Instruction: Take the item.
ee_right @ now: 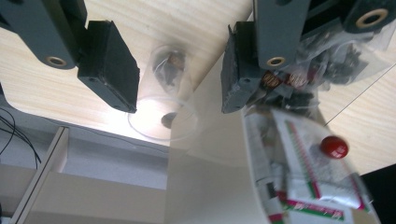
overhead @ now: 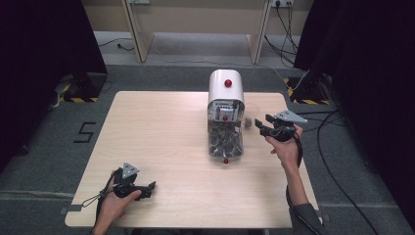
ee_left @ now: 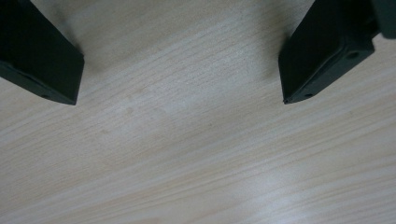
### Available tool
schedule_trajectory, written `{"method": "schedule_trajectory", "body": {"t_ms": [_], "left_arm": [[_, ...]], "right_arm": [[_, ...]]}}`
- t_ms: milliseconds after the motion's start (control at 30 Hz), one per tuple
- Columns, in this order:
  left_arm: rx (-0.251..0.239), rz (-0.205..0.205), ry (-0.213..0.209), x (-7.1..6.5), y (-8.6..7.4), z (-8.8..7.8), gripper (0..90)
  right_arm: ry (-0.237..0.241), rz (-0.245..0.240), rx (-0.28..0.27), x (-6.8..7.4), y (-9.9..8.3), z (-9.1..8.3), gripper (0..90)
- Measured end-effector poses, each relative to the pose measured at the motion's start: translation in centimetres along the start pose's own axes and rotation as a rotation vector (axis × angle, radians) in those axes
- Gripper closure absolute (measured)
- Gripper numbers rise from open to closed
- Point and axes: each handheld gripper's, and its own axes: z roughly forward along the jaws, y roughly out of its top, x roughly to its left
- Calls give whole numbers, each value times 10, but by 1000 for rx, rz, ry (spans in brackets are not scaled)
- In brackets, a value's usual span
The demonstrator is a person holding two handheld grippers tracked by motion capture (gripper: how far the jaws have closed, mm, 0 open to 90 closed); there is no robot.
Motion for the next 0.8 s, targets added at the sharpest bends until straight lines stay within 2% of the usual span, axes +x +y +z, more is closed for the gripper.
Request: {"method": "schedule_trajectory", "body": {"t_ms": [567, 800], "left_arm": [[0, 0, 0, 0, 0, 0, 0], [0, 0, 0, 0, 0, 0, 0]], "right_arm": [[18, -12, 9, 13, -23, -19, 464], [30, -9, 3, 17, -25, -23, 462]]}}
